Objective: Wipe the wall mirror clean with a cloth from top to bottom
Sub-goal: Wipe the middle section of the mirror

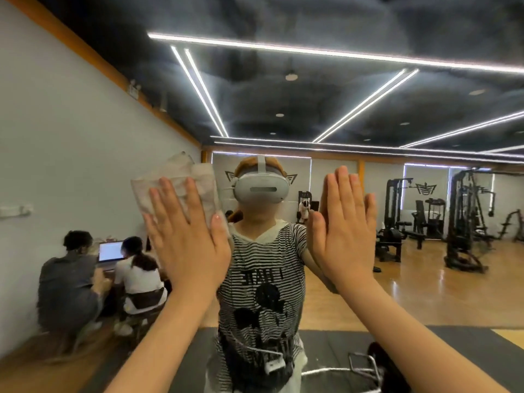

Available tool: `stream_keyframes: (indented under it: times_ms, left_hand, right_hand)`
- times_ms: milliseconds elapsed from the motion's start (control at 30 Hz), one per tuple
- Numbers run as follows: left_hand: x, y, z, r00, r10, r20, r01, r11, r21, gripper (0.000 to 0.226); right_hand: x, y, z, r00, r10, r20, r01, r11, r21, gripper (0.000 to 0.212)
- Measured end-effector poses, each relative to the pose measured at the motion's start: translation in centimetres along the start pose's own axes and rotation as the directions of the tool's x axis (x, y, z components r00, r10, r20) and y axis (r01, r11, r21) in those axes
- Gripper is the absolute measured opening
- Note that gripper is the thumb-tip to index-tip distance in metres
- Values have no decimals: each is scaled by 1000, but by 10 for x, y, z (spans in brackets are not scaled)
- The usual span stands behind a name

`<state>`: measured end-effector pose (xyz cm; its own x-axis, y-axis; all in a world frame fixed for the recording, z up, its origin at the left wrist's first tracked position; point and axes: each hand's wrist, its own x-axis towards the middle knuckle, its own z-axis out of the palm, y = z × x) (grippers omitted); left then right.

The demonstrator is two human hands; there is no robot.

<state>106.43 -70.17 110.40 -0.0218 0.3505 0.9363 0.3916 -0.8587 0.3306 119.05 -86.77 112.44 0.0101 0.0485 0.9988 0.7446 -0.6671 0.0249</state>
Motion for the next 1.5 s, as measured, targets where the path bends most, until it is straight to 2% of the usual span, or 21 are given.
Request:
stream_keyframes:
  times_ms: [133,300,467,600,767,867,1233,1433,1500]
  left_hand:
    - [-18,27,10,1000,12,-14,-12,1000,-4,67]
    - [-20,26,7,999,41,1,-41,998,54,65]
    - [-20,23,6,998,64,27,-67,987,143,64]
    - [-22,28,6,1000,19,18,-22,987,160,67]
    - [-23,26,1,998,24,56,-33,987,160,67]
    - [-23,26,0,998,27,59,-37,984,175,66]
    - [-24,25,5,998,51,-26,-46,988,148,67]
    - [-24,28,3,999,37,-12,-35,989,144,65]
    - [-24,28,2,1000,31,-4,-30,989,146,65]
  right_hand:
    - [0,2,2,1000,5,8,-5,1000,-15,59]
    - [0,2,0,999,-6,31,5,999,33,60]
    - [3,12,-16,987,-90,132,79,993,88,61]
    - [4,58,-40,973,-189,131,169,974,148,57]
    - [-2,141,-46,975,-131,181,124,991,46,62]
    - [-5,168,-41,966,-125,225,131,991,-13,65]
    - [-9,174,-36,979,-155,134,159,987,-16,65]
    - [-9,181,-53,970,-182,159,163,979,124,61]
    - [-11,195,-62,969,-200,145,187,977,103,61]
